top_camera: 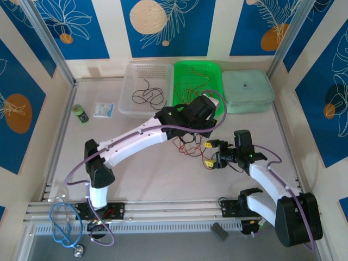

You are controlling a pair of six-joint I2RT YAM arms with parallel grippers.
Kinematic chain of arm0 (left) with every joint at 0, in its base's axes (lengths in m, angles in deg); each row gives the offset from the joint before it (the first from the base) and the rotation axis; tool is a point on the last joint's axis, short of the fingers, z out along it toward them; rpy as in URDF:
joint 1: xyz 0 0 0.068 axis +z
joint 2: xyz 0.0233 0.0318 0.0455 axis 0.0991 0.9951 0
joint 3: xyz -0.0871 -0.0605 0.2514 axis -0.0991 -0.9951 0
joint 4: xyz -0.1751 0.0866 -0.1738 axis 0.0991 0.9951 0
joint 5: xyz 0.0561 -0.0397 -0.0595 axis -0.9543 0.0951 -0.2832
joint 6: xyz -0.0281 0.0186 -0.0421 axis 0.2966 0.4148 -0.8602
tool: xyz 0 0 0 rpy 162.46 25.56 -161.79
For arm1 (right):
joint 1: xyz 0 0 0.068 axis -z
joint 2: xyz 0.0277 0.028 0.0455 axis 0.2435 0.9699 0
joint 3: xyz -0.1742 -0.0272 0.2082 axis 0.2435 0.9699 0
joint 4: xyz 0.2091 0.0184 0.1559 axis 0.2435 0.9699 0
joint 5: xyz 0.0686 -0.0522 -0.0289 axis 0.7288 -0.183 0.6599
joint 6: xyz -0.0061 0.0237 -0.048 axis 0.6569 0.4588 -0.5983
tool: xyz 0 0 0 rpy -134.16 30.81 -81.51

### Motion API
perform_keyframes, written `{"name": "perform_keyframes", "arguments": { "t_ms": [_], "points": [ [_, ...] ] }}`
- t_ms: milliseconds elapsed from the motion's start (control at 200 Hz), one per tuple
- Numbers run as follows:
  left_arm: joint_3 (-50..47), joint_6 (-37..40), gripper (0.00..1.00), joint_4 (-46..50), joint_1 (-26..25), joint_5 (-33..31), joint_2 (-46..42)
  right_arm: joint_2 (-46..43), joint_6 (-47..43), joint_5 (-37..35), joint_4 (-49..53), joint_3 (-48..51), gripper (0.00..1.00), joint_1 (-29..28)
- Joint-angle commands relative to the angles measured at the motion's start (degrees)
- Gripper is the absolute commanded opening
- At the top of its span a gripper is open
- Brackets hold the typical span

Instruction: Untangle the cables

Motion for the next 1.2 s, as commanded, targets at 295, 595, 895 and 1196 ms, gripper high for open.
{"name": "perform_keyframes", "arguments": {
  "t_ms": [295,595,895,1196],
  "points": [
    [-0.83,1.72,0.00,-2.26,-0.45,0.17,-4.41,9.49,14.22,-5.86,-8.00,-3.78,0.71,-7.56],
    [-2.13,2.16,0.00,-3.07,-0.45,0.17,-6.00,12.92,15.55,-14.17,-6.43,-4.64,0.31,-10.68],
    [-2.07,3.39,0.00,-2.86,-0.37,-1.37,-8.67,16.21,15.59,-15.55,-10.47,-3.08,0.26,-10.19],
    [-2.41,3.83,0.00,-3.08,-0.41,-2.03,-8.93,8.15,13.16,-18.89,-1.44,-5.77,0.41,-11.54]
  ]
}}
